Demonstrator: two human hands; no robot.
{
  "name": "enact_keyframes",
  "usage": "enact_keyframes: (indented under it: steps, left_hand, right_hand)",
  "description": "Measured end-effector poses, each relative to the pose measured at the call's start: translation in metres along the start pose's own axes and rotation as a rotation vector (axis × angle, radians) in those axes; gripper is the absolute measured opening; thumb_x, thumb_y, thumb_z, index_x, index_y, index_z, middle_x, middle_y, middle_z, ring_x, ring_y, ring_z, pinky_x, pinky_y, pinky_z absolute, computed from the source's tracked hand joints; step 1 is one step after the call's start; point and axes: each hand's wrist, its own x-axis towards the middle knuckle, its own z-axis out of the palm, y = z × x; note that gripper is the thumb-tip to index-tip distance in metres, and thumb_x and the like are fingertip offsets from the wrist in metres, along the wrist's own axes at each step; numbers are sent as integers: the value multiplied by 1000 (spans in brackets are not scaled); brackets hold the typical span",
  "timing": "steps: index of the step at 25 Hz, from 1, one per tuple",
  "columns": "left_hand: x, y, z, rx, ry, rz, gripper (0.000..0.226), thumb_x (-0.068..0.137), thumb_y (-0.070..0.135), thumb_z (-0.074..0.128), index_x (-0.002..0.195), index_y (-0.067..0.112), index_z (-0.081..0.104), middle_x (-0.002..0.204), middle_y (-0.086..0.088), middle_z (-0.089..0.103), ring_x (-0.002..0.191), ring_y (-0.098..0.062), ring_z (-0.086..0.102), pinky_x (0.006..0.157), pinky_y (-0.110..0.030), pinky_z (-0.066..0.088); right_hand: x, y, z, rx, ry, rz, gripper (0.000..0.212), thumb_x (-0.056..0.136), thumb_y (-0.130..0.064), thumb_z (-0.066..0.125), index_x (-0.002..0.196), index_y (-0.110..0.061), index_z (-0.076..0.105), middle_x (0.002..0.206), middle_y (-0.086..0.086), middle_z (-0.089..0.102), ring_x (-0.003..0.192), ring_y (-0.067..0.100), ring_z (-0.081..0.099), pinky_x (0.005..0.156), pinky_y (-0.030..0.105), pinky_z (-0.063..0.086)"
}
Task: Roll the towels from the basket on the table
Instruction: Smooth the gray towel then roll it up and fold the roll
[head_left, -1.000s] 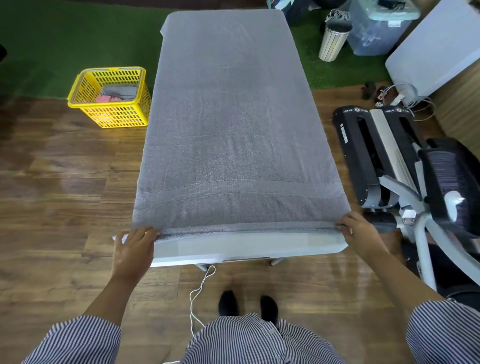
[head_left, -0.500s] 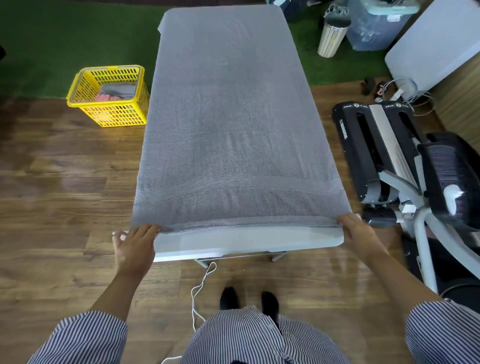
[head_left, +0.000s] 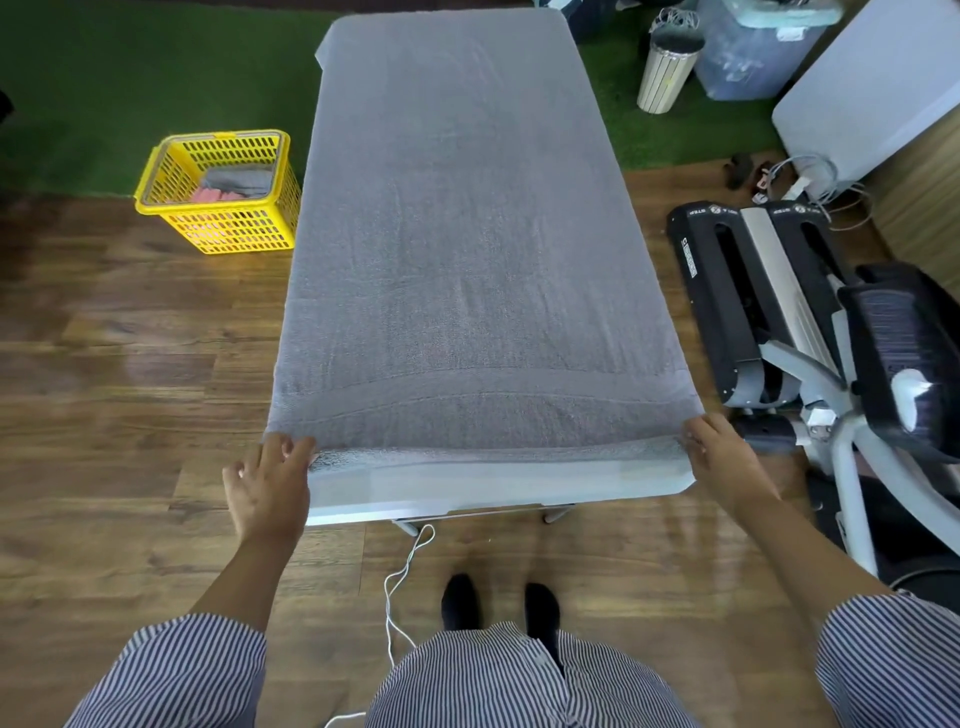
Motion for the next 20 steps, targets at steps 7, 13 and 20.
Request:
enact_keyframes:
  steps: [7,13,20]
  left_hand:
    - [-11,-12,13,-203,-16,67,25,79,12,46,94,4,65,104,-17,62,86,-39,60,68,-50,49]
    - [-10,-18,14,-249,-53,127,33,74,-14,55,103,-1,66,104,-18,62,89,-42,62,72,-55,51]
    - [-7,-24,4,12,-66,114,37,58,-17,56,85,5,69,83,-16,64,74,-39,63,78,-68,42]
  right_hand:
    - [-5,2,-2,-57,-67,14,29,77,3,62,105,-3,62,106,8,58,87,33,57,70,33,43]
    - [1,1,2,-89,-60,25,24,78,9,59,100,1,65,101,15,61,84,40,59,69,42,50]
    - [5,-8,-9,-126,-149,145,12,85,-11,53,88,-3,62,90,13,59,83,34,56,69,37,44]
